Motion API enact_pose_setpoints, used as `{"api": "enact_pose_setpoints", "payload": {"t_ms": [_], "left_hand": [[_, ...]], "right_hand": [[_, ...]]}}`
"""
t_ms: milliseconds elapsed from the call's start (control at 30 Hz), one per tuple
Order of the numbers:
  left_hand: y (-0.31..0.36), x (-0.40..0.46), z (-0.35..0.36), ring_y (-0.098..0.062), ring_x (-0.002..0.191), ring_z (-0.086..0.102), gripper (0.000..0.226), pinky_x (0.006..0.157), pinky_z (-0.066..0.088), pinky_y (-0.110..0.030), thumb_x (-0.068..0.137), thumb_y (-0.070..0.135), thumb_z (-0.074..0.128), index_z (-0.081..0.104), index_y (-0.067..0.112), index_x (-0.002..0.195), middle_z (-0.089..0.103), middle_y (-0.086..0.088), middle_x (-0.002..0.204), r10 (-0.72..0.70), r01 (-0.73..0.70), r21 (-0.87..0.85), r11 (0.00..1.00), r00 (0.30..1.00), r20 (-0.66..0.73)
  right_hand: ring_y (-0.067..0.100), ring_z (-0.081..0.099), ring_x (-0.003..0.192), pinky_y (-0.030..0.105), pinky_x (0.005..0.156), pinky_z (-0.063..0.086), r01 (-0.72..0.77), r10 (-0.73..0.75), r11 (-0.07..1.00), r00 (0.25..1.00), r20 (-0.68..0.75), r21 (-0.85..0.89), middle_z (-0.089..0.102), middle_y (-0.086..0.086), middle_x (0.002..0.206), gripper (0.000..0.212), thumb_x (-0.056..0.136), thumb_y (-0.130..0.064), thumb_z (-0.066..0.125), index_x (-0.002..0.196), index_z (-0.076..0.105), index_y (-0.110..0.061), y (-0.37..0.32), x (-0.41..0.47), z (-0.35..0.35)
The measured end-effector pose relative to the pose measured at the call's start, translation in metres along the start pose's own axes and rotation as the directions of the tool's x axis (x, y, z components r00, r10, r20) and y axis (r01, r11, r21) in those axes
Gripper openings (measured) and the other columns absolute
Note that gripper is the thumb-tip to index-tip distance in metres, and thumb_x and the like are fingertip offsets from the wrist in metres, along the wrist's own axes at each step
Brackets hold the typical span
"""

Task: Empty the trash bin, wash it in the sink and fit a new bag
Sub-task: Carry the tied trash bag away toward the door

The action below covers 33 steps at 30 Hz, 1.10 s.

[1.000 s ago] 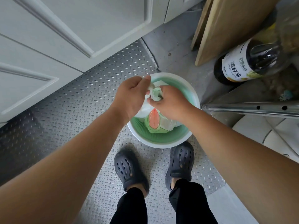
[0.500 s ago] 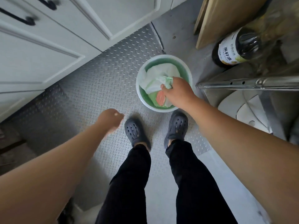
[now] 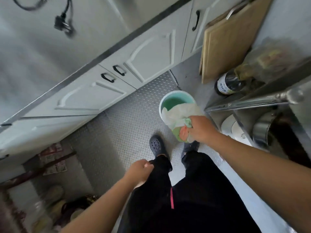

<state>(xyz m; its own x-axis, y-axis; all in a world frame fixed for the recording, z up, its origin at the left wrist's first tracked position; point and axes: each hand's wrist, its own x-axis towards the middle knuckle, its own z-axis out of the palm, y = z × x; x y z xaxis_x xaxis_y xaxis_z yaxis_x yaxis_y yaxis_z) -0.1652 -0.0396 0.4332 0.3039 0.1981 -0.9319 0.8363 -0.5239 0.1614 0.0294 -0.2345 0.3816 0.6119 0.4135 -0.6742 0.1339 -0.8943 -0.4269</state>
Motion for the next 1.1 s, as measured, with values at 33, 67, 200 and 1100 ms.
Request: {"api": "enact_pose_setpoints", "payload": {"t_ms": [33, 67, 200, 1100], "left_hand": [[0.004, -0.016, -0.007, -0.014, 0.094, 0.061, 0.024, 0.077, 0.049, -0.028, 0.097, 0.036, 0.049, 0.064, 0.018, 0.100, 0.064, 0.003, 0.100, 0.019, -0.019, 0.022, 1.000, 1.000, -0.005], [0.008, -0.028, -0.014, -0.016, 0.096, 0.062, 0.025, 0.080, 0.050, -0.030, 0.097, 0.036, 0.049, 0.065, 0.017, 0.102, 0.065, 0.002, 0.102, 0.038, -0.037, 0.038, 0.999, 0.999, -0.020], [0.025, -0.079, -0.047, -0.023, 0.103, 0.065, 0.027, 0.090, 0.051, -0.032, 0.099, 0.033, 0.050, 0.065, 0.012, 0.108, 0.069, -0.008, 0.112, 0.070, -0.063, 0.110, 0.992, 0.995, -0.064], [0.063, -0.080, -0.074, -0.019, 0.065, 0.058, 0.021, 0.058, 0.047, -0.028, 0.098, 0.002, 0.051, 0.061, 0.005, 0.080, 0.063, -0.009, 0.079, 0.299, -0.355, 0.704, 0.615, 0.931, 0.209]], "right_hand": [[0.032, 0.064, 0.090, 0.031, 0.069, 0.047, 0.019, -0.019, 0.999, 1.000, 0.005, -0.032, 0.069, 0.008, 0.095, 0.028, 0.088, -0.035, 0.061, 0.107, 0.066, -0.015, -0.004, -0.019, -0.010], [0.032, 0.065, 0.094, 0.034, 0.075, 0.050, 0.038, -0.038, 0.998, 0.999, 0.006, -0.052, 0.070, 0.008, 0.099, 0.030, 0.088, -0.036, 0.061, 0.107, 0.067, -0.014, -0.007, -0.036, -0.019], [0.026, 0.066, 0.094, 0.032, 0.079, 0.053, 0.022, -0.021, 1.000, 0.998, 0.055, -0.017, 0.070, 0.002, 0.099, 0.043, 0.080, -0.048, 0.048, 0.104, 0.067, -0.018, -0.009, -0.117, -0.047], [0.023, 0.066, 0.076, 0.024, 0.056, 0.043, -0.555, 0.907, 0.107, 0.394, 0.147, 0.825, 0.067, 0.001, 0.076, 0.015, 0.089, -0.015, 0.047, 0.086, 0.061, -0.013, -0.017, -0.436, 0.228]]}}
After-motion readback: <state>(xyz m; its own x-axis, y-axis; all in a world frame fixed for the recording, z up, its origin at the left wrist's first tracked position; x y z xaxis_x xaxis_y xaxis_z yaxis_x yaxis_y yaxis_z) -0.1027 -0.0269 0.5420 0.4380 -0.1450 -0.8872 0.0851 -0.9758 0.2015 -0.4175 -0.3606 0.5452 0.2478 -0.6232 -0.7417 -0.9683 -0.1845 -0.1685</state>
